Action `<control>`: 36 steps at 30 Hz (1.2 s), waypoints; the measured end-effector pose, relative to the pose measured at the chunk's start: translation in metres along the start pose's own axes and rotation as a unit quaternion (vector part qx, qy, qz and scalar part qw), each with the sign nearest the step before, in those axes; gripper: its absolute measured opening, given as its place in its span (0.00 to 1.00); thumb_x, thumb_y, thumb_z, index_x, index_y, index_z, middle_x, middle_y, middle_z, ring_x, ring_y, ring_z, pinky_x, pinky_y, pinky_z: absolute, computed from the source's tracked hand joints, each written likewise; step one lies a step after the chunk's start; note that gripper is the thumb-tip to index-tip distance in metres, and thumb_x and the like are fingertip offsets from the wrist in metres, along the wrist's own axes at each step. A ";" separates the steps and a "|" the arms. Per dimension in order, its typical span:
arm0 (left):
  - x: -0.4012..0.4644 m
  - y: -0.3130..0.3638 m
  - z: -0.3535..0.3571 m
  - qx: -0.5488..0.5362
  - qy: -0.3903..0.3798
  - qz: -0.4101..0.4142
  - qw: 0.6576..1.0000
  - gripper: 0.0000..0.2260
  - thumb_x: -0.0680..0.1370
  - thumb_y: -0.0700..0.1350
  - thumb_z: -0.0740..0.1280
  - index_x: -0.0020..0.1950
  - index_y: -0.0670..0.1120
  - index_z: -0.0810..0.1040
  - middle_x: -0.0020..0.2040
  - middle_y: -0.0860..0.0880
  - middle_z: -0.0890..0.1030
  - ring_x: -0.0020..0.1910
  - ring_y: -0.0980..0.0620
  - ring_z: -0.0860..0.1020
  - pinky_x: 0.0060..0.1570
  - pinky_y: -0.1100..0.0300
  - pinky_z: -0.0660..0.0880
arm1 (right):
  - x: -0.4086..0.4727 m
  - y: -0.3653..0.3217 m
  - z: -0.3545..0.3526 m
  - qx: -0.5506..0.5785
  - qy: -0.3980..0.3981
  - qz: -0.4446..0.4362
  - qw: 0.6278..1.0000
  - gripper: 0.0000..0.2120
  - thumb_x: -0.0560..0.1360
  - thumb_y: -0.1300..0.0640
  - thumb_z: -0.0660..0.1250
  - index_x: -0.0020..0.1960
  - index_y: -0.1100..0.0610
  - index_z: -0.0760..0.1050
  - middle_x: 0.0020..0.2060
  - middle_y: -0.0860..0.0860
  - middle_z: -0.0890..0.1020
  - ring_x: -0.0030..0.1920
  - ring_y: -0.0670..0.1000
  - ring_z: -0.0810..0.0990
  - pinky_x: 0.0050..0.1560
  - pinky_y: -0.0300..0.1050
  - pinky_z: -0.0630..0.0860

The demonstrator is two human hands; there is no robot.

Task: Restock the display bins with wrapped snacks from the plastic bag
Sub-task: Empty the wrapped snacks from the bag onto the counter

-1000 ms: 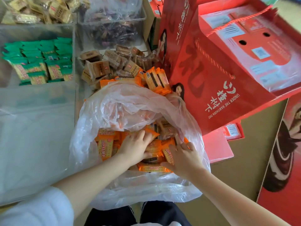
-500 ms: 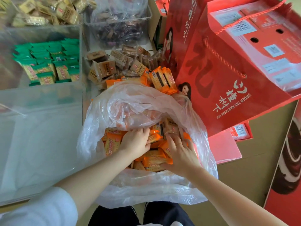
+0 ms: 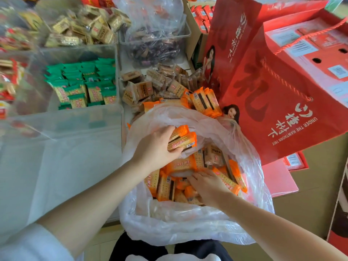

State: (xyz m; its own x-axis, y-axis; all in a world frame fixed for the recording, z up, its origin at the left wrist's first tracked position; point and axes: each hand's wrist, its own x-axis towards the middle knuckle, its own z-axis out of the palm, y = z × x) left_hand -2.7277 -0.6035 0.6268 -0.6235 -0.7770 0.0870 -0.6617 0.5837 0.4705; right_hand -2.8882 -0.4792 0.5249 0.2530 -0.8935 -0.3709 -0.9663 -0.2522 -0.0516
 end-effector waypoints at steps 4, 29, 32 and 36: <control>0.008 -0.010 -0.012 -0.041 0.031 -0.004 0.999 0.19 0.73 0.52 0.70 0.60 0.45 0.73 0.47 0.50 0.78 0.45 0.48 0.77 0.38 0.59 0.70 | -0.001 0.002 -0.019 0.089 0.021 0.077 0.993 0.23 0.73 0.58 0.66 0.66 0.52 0.66 0.51 0.51 0.81 0.52 0.55 0.78 0.60 0.45 0.70; 0.111 -0.127 -0.021 0.182 -0.122 -0.124 0.968 0.22 0.77 0.52 0.62 0.67 0.49 0.59 0.62 0.45 0.70 0.51 0.43 0.77 0.37 0.53 0.70 | 0.213 0.087 -0.181 0.113 0.123 0.223 0.960 0.25 0.76 0.46 0.63 0.69 0.53 0.62 0.61 0.55 0.76 0.61 0.59 0.73 0.59 0.54 0.68; 0.109 -0.125 -0.026 0.136 -0.101 -0.111 0.979 0.22 0.77 0.56 0.61 0.68 0.50 0.64 0.60 0.48 0.72 0.55 0.47 0.75 0.44 0.55 0.74 | 0.211 0.089 -0.179 0.106 0.101 0.210 0.967 0.26 0.77 0.44 0.62 0.70 0.53 0.62 0.63 0.54 0.73 0.63 0.58 0.71 0.61 0.54 0.67; 0.098 -0.109 -0.035 0.084 -0.038 -0.059 0.994 0.19 0.78 0.49 0.60 0.69 0.47 0.67 0.64 0.49 0.70 0.62 0.48 0.70 0.53 0.54 0.73 | 0.175 0.085 -0.185 0.135 0.186 0.190 0.954 0.23 0.77 0.51 0.63 0.70 0.55 0.65 0.64 0.54 0.72 0.63 0.57 0.71 0.62 0.53 0.68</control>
State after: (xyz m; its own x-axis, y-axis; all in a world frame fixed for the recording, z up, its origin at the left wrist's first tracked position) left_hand -2.7020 -0.7511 0.6149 -0.5628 -0.8261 -0.0297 -0.7882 0.5254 0.3205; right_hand -2.9171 -0.7252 0.6273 -0.1667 -0.9843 -0.0575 -0.9559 0.1756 -0.2354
